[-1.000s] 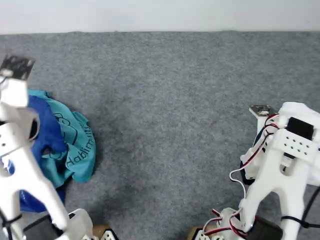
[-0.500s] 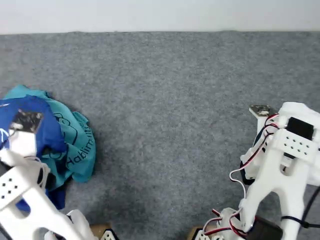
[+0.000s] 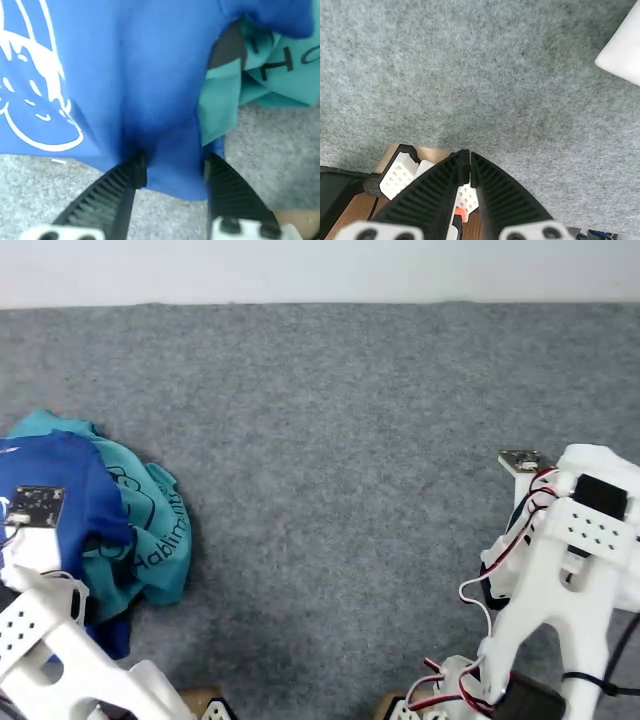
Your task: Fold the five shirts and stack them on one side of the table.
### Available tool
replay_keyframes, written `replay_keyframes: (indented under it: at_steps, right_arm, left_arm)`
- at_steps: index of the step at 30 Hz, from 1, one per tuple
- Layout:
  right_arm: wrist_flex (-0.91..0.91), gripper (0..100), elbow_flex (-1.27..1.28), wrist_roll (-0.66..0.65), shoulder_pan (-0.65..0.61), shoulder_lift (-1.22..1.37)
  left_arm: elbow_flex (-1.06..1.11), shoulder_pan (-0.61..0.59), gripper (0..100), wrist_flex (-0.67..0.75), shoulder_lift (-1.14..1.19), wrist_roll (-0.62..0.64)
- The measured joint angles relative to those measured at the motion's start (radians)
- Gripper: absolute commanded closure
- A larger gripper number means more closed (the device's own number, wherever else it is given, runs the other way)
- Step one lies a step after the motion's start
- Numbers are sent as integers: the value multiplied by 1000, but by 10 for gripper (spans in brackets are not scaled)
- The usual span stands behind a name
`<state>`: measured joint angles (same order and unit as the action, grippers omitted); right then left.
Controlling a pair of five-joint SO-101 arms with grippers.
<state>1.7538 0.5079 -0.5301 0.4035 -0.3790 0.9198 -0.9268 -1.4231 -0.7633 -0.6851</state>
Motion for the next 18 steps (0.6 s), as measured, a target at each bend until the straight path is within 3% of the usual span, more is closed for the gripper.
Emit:
replay_keyframes:
  at_steps: [6, 13, 18]
  right_arm:
    - [0, 990, 0, 0, 0, 0]
    - [0, 990, 0, 0, 0, 0]
    - [0, 990, 0, 0, 0, 0]
  left_arm:
    - [41, 2, 986, 63, 0, 0]
    - [-104, 2, 987, -5, -11, 9]
    - [-338, 0, 987, -64, -91, 143]
